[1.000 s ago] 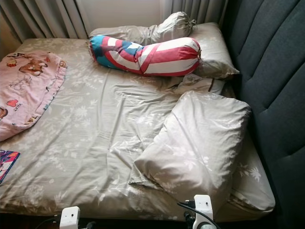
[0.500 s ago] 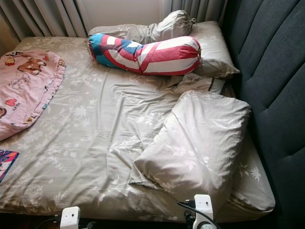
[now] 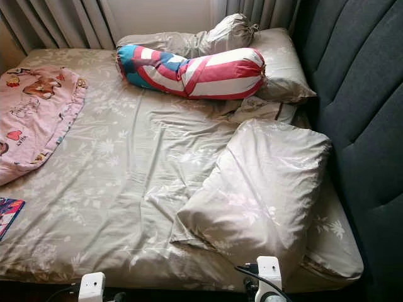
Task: Clean up the room
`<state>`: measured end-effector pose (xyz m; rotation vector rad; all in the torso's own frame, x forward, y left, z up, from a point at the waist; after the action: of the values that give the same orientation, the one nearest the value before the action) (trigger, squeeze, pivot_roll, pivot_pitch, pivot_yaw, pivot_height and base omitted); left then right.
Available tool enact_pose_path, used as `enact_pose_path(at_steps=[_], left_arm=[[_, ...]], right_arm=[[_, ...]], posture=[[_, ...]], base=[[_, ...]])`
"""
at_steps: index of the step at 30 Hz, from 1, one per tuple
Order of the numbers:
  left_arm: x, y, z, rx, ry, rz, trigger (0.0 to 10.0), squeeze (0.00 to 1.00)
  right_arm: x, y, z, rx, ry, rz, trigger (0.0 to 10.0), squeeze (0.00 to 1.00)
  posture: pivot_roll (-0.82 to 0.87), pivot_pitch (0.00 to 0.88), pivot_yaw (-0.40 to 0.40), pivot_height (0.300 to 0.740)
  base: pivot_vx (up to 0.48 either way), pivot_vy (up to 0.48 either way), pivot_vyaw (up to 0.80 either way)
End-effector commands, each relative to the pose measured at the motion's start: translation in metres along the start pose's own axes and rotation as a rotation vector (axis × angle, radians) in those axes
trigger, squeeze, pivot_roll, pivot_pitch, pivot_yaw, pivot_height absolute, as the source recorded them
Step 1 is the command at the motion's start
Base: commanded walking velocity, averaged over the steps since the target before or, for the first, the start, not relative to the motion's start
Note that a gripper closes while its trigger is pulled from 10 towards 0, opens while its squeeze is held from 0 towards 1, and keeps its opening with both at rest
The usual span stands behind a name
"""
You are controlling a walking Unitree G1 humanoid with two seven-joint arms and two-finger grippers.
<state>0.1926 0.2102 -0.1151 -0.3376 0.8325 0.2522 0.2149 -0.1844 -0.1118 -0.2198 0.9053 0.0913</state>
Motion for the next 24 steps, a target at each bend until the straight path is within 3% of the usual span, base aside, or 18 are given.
enact_pose_path(at_steps=[1, 9, 24], left_arm=[[-0.0018, 0.0042, -0.0065, 0.014, 0.026, 0.008, 10.0, 0.00], [-0.0017, 0.0035, -0.0068, 0.012, 0.026, 0.008, 10.0, 0.00], [0.0000, 0.0011, 0.0009, 0.008, -0.007, 0.009, 10.0, 0.00]], right_arm=[[-0.0014, 0.0005, -0.0079, 0.021, 0.021, -0.001, 10.0, 0.00], [-0.0015, 0.0000, -0.0075, 0.016, 0.018, -0.004, 10.0, 0.00], [-0.0015, 0.0007, -0.0024, 0.018, -0.022, 0.008, 10.0, 0.00]], posture=[[0.13, 0.116, -0.012, 0.740], [0.13, 0.115, -0.013, 0.740], [0.14, 0.113, -0.015, 0.740]], base=[[0.000, -0.240, -0.77], [0.000, -0.242, -0.73], [0.000, -0.016, 0.00]])
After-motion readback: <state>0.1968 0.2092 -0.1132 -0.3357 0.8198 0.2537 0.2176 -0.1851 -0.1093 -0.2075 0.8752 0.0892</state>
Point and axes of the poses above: a point about 5 cm out from each wrist's last joint towards the gripper, its own x axis pointing out of the wrist towards the gripper, its own z axis along the axis of the wrist's last joint, y = z × x, the point moved 4 cm from there along x, pointing out of the wrist towards the gripper, and after that the axes turned 15 degrees about -x, right-handed, at the moved point
